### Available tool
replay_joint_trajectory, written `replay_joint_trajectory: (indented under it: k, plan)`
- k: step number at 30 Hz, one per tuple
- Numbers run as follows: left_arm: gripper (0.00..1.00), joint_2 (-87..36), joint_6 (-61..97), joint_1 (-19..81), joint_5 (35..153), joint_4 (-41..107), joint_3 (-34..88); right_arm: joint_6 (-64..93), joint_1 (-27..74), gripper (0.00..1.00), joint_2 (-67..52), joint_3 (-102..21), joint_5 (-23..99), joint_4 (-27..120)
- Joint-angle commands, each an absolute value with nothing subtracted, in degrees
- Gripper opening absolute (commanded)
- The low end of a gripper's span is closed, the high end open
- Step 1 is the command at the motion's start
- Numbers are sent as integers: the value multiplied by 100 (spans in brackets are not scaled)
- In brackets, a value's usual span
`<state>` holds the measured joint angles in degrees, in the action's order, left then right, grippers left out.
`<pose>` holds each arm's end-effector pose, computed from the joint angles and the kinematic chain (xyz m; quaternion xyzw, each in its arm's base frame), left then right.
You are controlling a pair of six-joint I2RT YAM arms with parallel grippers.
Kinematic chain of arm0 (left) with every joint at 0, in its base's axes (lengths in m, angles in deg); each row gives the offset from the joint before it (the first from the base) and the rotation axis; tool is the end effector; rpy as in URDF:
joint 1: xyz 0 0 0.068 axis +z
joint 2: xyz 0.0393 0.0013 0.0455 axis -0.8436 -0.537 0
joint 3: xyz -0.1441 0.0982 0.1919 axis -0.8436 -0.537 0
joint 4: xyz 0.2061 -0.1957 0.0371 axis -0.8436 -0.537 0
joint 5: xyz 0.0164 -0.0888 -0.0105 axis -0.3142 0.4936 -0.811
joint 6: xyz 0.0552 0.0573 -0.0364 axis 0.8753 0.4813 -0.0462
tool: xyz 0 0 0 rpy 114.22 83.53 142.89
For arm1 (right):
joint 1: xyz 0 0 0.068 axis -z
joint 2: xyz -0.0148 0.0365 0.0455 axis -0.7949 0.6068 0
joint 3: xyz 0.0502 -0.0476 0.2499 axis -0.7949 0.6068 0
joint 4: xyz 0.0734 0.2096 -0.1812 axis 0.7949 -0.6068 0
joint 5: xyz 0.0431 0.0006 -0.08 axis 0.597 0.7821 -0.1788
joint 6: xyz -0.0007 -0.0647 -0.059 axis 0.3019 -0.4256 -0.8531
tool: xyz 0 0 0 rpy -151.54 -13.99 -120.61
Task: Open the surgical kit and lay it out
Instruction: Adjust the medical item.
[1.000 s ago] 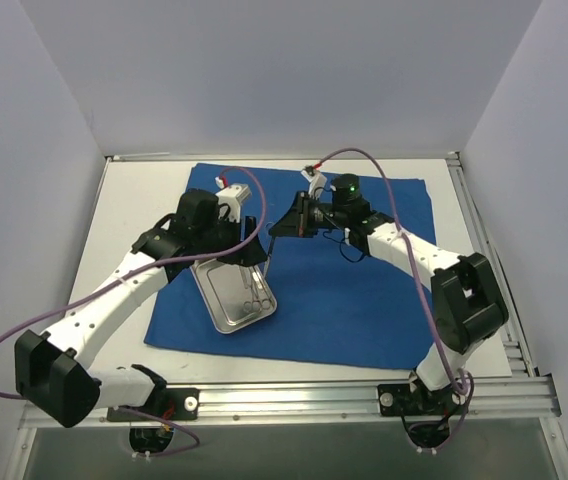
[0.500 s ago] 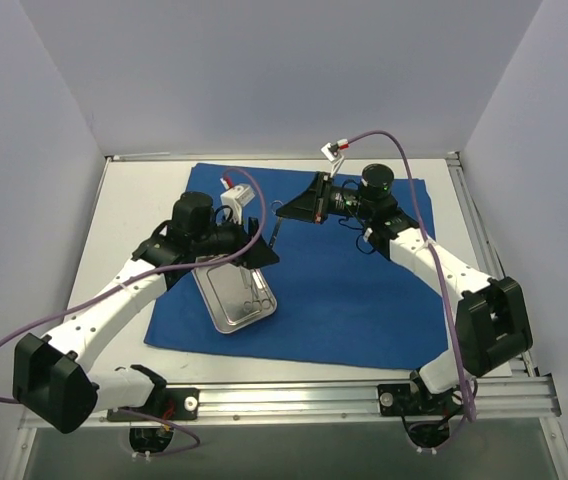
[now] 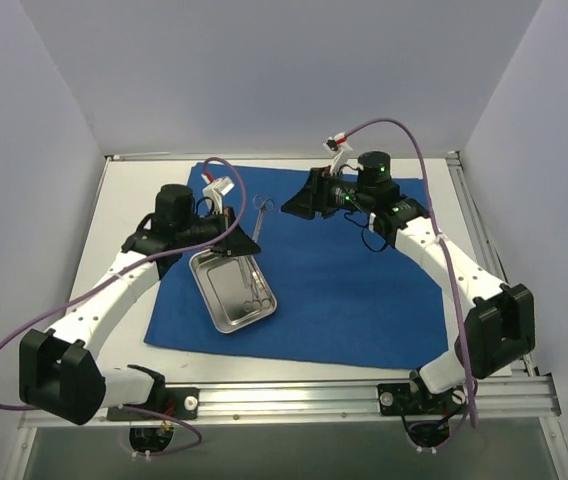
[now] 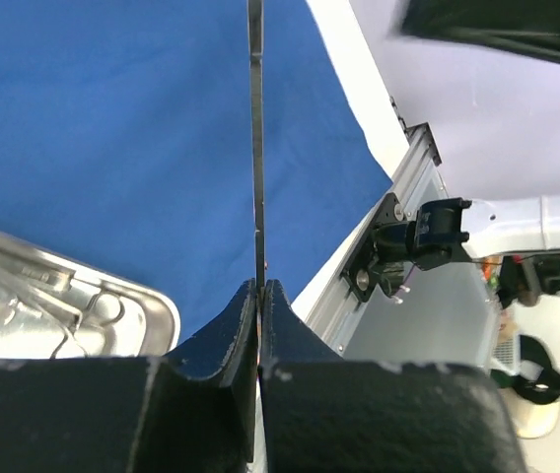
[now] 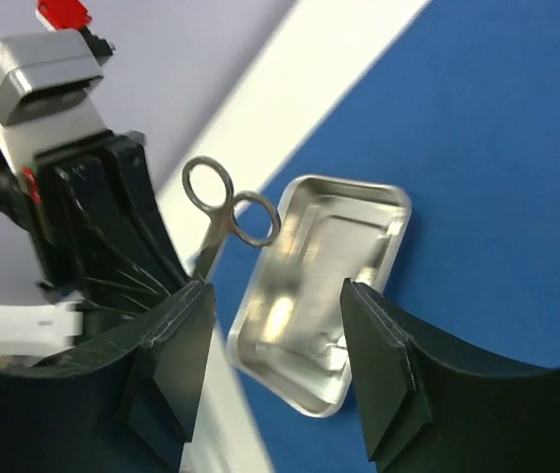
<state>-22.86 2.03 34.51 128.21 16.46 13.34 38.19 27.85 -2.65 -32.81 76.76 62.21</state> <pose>0.2921 -0.1813 0.2803 0.1517 0.8089 -0.4865 0.2932 0.3440 0.2214 0.3319 -0.2406 0.6766 0.5493 0.4272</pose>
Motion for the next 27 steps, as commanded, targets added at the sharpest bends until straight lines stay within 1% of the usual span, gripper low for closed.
replay_joint_trajectory:
  k: [1, 3, 5, 6, 7, 11, 12, 13, 16, 17, 18, 19, 24, 27]
  plan:
    - [2, -2562, 336, 3704, 13230, 908, 1836, 1619, 2645, 54, -720, -4097, 6348, 4125]
    - [2, -2764, 564, 3722, 13389, 398, 1968, 1293, 2479, 52, -798, -4107, 5709, 3851]
    - [2, -2852, 706, 3713, 13495, 11, 2118, 818, 2286, 49, -930, -4019, 5599, 3780]
    - [2, -2853, 697, 3713, 13574, -34, 2118, 547, 1998, 44, -983, -3975, 5581, 3780]
    - [2, -2861, 697, 3704, 13661, -96, 2118, 118, 1812, 42, -1027, -3853, 5424, 3789]
    - [2, -2879, 768, 3669, 14047, -632, 2039, -939, 986, 37, -1361, -3528, 5238, 3701]
    - [2, -2827, 689, 3617, 14066, -598, 1952, -1167, 836, 37, -1448, -3440, 5230, 3692]
    - [2, -2765, 488, 3547, 14075, -484, 1864, -1361, 495, 38, -1562, -3369, 4968, 3648]
    - [2, -2668, 83, 3169, 14198, -360, 1635, -1801, 168, 39, -1634, -3254, 4712, 3403]
    - [2, -2607, -49, 3055, 14198, -369, 1608, -1881, 1, 40, -1651, -3245, 4650, 3271]
    - [2, -2546, -119, 2801, 14085, -369, 1495, -2073, -87, 44, -1686, -3211, 4632, 3200]
    - [2, -2475, -190, 2720, 14032, -360, 1416, -2144, -175, 46, -1721, -3193, 4571, 3139]
    - [2, -1738, -691, 2544, 14101, -123, 783, -2496, -834, 48, -1959, -3079, 3922, 2699]
    - [2, -1351, -753, 2500, 14119, -254, 606, -2733, -1028, 47, -2020, -3008, 3841, 2453]
